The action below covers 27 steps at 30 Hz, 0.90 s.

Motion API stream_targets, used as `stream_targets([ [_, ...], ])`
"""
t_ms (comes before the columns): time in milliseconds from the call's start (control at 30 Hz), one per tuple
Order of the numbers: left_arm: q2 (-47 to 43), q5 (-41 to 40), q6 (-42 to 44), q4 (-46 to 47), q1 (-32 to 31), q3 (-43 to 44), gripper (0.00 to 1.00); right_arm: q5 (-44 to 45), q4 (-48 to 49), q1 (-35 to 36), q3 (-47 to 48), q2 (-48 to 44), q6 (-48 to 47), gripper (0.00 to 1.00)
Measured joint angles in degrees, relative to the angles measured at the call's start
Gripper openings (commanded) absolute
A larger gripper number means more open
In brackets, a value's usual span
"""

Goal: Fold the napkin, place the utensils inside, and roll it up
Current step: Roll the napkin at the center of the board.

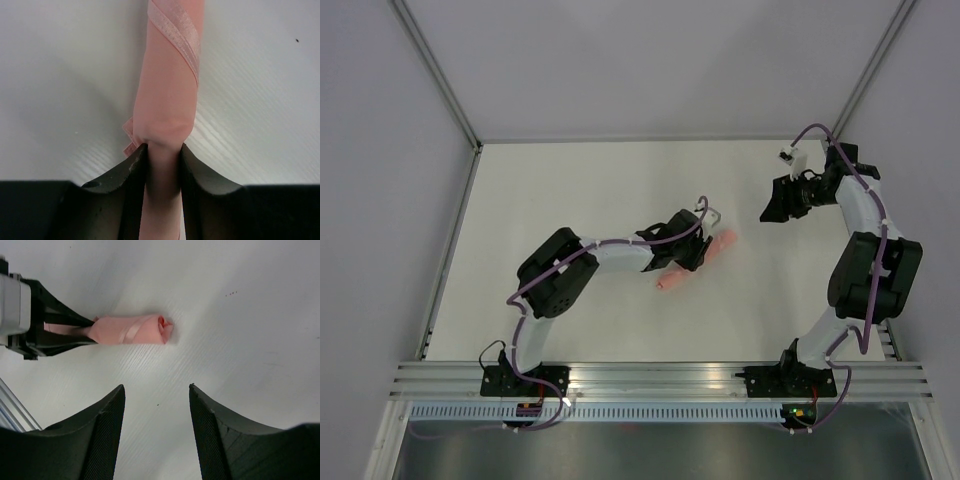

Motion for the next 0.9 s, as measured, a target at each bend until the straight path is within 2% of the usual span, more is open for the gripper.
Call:
stream_targets([
  [367,-3.82,0.13,-10.95,1.22,9.31,-6.23,0.37,-0.79,-3.76,-1.64,-2.21,-6.80,-1.70,0.60],
  [700,-1.46,0.07,-22.12,-2.56,10.80,-1.84,0.39,-1.20,-5.64,-1.64,-2.95,-8.98,-2.10,0.60],
  [900,-1.42,-0.61,-26.47,-2.16,10.88,-2.16,0.44,-1.46,-5.73,-1.64,-4.72,-9.77,-2.47,0.60],
])
